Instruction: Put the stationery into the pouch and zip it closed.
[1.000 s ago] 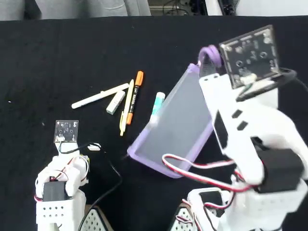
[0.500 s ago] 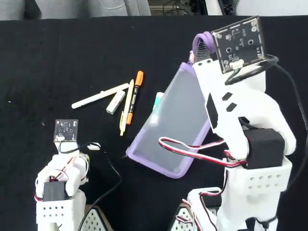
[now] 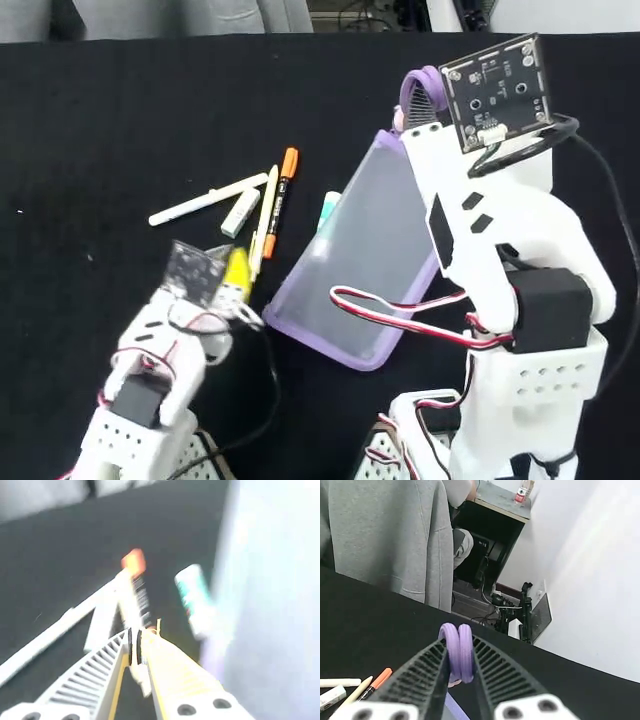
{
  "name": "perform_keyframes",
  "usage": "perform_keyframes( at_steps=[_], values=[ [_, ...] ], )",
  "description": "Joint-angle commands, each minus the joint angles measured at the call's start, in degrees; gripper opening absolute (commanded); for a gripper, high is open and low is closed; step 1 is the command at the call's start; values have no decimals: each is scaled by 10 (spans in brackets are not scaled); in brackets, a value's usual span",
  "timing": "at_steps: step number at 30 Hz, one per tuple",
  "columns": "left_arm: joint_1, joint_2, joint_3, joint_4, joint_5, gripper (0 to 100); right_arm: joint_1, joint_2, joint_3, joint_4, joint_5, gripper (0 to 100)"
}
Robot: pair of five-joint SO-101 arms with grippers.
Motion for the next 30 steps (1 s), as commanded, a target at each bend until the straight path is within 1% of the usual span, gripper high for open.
perform_keyframes(
  at_steps=[1,3,5,9,13,15,17,20,23,25,27,30],
  values=[
    [91,-4,-6,-113,0,59,-8,-19,-9,-19,-4,15],
    [105,-4,4,-166,0,59,-11,-19,-11,-18,-5,15],
    [113,-4,13,-214,0,58,-32,-20,-24,-9,-5,15],
    [114,-2,12,-245,0,58,-91,-17,-77,33,-7,15],
    [108,-1,12,-244,0,58,-141,-16,-133,70,-47,15],
    [90,-2,12,-232,15,58,-158,-16,-150,85,-53,15],
    [60,-2,7,-217,68,58,-165,-16,-157,102,-52,15],
    [-5,-3,-11,-213,156,59,-167,-19,-160,131,-52,15],
    [-73,-2,-44,-200,221,59,-168,-21,-161,160,-52,15],
    [-104,-2,-73,-164,248,59,-168,-22,-162,178,-49,15],
    [-116,-2,-100,-120,265,66,-168,-22,-162,194,-48,15],
    [-114,-1,-140,-51,284,150,-168,-22,-162,211,-48,15]
  ],
)
